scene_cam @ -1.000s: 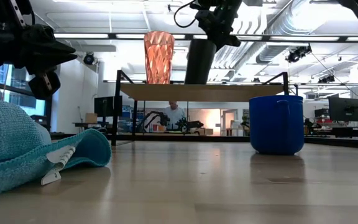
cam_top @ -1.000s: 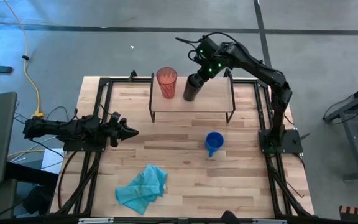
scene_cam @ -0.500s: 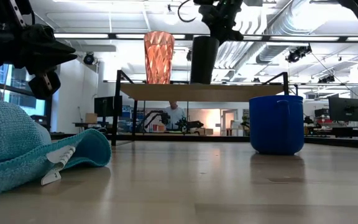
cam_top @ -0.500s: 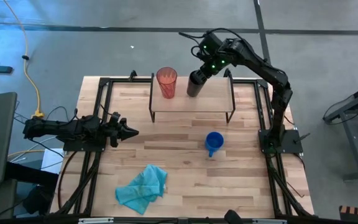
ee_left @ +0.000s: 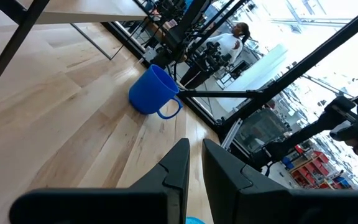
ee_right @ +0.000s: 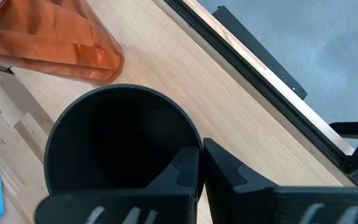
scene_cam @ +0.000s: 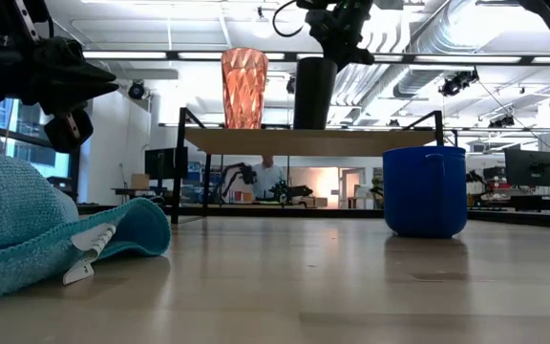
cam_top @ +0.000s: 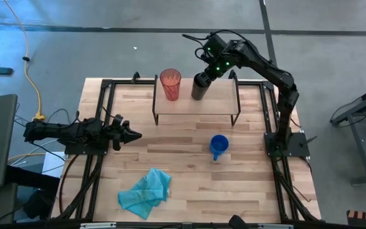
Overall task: Stack small to large cups/mugs on shelf
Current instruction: Put the black cup on the shelf
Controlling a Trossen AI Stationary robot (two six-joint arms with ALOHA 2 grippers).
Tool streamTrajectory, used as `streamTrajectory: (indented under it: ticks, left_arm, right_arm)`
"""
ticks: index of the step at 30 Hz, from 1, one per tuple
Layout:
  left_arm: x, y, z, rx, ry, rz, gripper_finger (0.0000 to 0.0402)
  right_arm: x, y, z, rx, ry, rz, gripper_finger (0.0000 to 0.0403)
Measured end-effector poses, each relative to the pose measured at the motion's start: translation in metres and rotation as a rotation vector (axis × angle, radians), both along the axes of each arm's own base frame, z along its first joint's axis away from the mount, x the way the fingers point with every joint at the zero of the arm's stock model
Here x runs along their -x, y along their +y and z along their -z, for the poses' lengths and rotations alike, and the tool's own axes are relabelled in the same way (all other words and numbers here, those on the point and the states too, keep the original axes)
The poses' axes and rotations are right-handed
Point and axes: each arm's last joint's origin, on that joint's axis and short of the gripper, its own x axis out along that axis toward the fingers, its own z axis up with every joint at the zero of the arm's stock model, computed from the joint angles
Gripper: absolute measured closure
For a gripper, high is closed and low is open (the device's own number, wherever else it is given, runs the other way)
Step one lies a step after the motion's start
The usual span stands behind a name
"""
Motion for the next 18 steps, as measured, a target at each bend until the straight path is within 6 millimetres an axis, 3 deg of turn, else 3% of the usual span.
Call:
streamTrajectory:
  ticks: [18]
  left_arm:
    - [0.000, 0.000, 0.000, 0.000, 0.000, 0.000, 0.0369]
  right_arm:
    - [-0.008, -0.004, 0.011, -0.028, 0.017, -0.008, 0.0403]
